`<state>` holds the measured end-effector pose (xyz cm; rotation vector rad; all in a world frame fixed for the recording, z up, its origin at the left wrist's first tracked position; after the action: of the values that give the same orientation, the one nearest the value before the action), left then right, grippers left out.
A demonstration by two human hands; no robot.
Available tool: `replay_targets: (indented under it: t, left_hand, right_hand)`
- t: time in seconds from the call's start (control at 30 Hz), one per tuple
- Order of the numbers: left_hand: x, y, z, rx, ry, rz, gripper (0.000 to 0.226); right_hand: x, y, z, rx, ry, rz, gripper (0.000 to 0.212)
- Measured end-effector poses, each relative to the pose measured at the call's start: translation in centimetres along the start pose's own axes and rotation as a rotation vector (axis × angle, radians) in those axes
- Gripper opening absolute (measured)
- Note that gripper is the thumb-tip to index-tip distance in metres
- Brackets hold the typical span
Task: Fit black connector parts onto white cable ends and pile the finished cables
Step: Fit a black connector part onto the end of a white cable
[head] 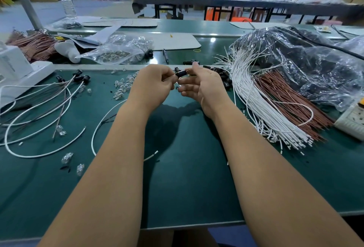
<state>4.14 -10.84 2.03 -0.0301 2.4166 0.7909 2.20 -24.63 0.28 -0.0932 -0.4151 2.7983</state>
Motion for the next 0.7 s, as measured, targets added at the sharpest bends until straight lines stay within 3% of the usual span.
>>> replay_targets:
  t: [0.27, 0.53, 0.7]
  left_hand:
    - [0.27, 0.05, -0.34, -0.047, -0.046, 0.000, 0.016]
    - [0.51, -0.24, -0.35, 0.031, -0.030, 0.011, 0.015]
    - [0.39, 0.03, 0.22, 0.142, 0.081, -0.010, 0.015]
  right_hand:
    - [0.14, 0.48, 0.20, 0.096, 0.145, -0.069, 0.010]
    - [0.25, 0.55, 0.19, 0.052, 0.153, -0.072, 0.014]
    - [0.36, 0.26, 0.44, 0.006, 0.107, -0.006, 0.015]
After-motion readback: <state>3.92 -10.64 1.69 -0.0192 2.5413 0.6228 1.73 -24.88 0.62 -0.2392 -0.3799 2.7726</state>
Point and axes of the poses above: each hand's wrist, its own x-axis away from the middle knuckle, its own y-axis out of the back of the hand, z = x × y, the point moved 3 cm from there along -x, towards the middle knuckle, and after that the axes turned 8 degrees about -z, right-handed, at the moved point
